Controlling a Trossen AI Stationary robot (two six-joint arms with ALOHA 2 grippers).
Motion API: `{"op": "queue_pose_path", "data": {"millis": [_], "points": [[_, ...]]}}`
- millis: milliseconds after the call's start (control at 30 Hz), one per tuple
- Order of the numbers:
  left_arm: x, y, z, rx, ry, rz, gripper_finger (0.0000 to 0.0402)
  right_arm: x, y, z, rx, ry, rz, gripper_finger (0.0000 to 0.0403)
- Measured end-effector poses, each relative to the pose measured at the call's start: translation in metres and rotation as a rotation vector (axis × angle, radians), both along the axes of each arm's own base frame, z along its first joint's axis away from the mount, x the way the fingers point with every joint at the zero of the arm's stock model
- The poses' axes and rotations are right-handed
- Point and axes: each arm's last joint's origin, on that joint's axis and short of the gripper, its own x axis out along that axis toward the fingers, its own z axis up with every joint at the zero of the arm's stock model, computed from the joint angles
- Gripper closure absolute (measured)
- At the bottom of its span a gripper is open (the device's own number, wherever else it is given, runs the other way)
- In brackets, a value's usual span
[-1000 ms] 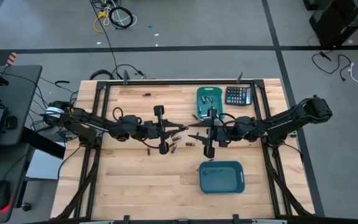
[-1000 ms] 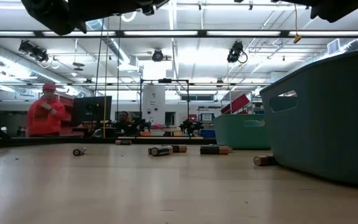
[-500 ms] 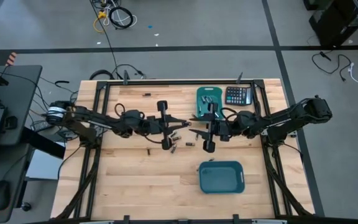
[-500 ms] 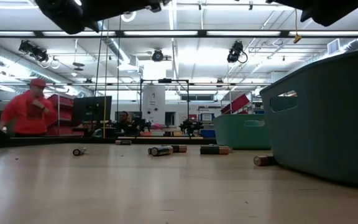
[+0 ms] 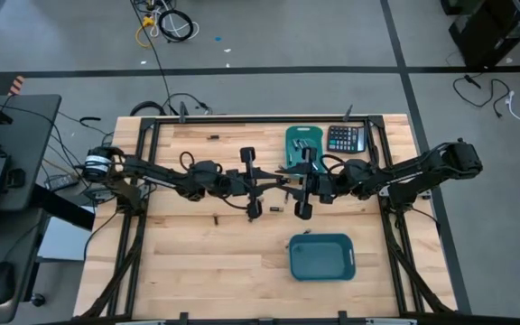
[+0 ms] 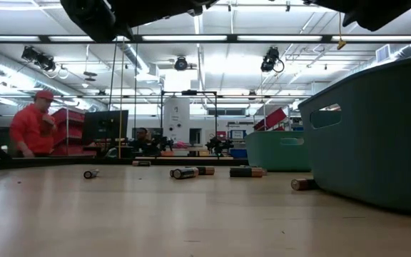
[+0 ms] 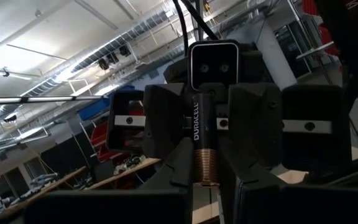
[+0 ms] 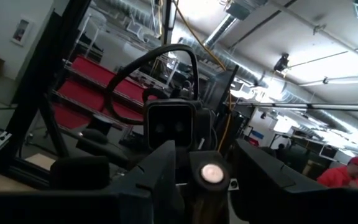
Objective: Sort batteries
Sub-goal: Put the black battery into the blue bin
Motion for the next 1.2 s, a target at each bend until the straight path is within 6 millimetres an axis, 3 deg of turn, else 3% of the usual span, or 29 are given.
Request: {"op": "queue_pose_path", "data": {"millis": [300,600,933,1200], "points": [[-0.0002,0.0,0.0006,-0.002,-0.007,-0.001,0.0372,-0.0002,0.0002,0.0005,-0.031,-0.007,-0.003,0.0279],[-0.0003,-0.0003,0.0005,0.006,-0.006,-0.008,0.0342,-0.0003,0.0006,0.0005,-0.026,-0.006,0.007,0.0365],[-0.0004,-0.0005,0.0007,-0.039,-0.008,-0.02,0.0332,-0.0009,0.0008,0.0022,-0.024,-0.025,0.005,0.0365],[0.0015,-0.0019,-0.0069,-0.111,0.073,-0.019,0.0271,-0.0026,0.004,0.0048,0.001,-0.049,-0.013,0.0365]]}}
